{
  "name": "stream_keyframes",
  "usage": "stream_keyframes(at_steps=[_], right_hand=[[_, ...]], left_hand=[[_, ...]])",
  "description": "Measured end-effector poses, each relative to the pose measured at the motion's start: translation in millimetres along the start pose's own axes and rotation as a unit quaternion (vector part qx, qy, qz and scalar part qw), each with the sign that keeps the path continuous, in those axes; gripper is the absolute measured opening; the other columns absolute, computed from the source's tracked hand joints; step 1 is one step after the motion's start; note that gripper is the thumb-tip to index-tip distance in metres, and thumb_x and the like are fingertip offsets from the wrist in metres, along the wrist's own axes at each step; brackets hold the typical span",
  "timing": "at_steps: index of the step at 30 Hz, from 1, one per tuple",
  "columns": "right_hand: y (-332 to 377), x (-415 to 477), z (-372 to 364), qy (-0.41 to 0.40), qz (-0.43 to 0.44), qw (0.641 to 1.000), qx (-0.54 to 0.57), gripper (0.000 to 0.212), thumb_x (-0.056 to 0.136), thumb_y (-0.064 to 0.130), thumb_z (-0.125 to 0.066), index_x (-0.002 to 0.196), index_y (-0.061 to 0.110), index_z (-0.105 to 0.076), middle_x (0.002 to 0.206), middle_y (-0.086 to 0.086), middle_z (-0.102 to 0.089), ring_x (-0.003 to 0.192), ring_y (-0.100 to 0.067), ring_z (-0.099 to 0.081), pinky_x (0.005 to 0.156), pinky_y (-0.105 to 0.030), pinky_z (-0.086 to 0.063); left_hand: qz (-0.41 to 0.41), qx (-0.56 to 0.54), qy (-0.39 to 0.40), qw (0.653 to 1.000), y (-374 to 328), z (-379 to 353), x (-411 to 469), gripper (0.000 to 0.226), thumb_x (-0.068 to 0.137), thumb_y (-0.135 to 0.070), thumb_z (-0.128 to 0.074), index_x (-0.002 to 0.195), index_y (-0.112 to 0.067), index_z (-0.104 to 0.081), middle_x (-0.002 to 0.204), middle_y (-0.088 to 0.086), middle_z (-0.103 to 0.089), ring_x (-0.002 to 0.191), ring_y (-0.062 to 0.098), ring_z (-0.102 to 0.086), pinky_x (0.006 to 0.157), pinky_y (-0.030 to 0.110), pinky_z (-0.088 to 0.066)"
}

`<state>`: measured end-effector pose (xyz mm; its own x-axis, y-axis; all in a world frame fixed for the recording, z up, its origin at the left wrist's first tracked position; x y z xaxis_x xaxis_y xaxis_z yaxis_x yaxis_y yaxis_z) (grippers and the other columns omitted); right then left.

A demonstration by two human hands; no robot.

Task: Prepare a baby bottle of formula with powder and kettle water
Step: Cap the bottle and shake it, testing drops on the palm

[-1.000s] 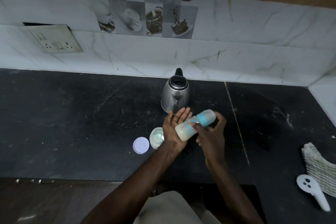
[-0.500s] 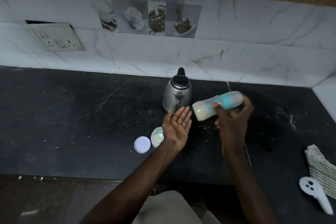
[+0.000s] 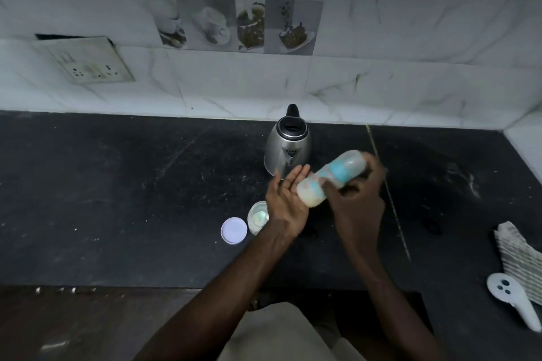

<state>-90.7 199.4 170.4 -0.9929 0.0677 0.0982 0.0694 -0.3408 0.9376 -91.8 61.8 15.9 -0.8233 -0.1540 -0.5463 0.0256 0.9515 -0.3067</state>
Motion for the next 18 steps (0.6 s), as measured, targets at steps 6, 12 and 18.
stream_keyframes(at_steps=[6, 12, 18], right_hand=[[0.8, 6.0, -22.1, 0.065, 0.019, 0.996, -0.06, 0.082, 0.08, 0.031, -0.089, 0.141, 0.037, -0.035, 0.118, 0.011, -0.066, 0.096, -0.005, -0.071, 0.086, -0.038, -0.062], [-6.2, 7.6, -35.0, 0.169, 0.029, 0.982, -0.08, 0.07, 0.085, 0.037, -0.086, 0.136, 0.045, -0.037, 0.111, 0.006, -0.074, 0.084, -0.01, -0.074, 0.079, -0.039, -0.063], [-14.2, 15.0, -23.3, 0.244, 0.001, 0.969, -0.031, 0.065, 0.083, 0.019, -0.088, 0.127, 0.043, -0.047, 0.107, 0.007, -0.078, 0.08, -0.019, -0.077, 0.085, -0.05, -0.063]], left_hand=[[0.006, -0.02, 0.027, 0.999, -2.8, -9.0, -5.2, 0.061, 0.101, -0.046, -0.053, 0.14, -0.001, -0.058, 0.14, 0.018, -0.065, 0.136, 0.036, -0.057, 0.123, 0.053, -0.035], [0.017, -0.04, 0.03, 0.999, -9.4, -2.0, -6.3, 0.059, 0.097, -0.044, -0.059, 0.138, -0.002, -0.062, 0.14, 0.019, -0.065, 0.137, 0.038, -0.057, 0.121, 0.053, -0.038], [0.018, -0.023, 0.024, 0.999, -17.5, -1.3, -9.0, 0.061, 0.101, -0.048, -0.054, 0.144, -0.005, -0.058, 0.14, 0.015, -0.066, 0.136, 0.037, -0.058, 0.114, 0.052, -0.044]])
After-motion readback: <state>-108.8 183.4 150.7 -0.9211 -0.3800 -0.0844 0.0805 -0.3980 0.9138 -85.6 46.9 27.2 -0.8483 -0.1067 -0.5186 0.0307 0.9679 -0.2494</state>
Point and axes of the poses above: each hand's wrist, its own x-axis towards the middle knuckle, its own z-axis out of the back of the hand, y = z × x, the point moved 9 cm from there along x, towards the middle knuckle
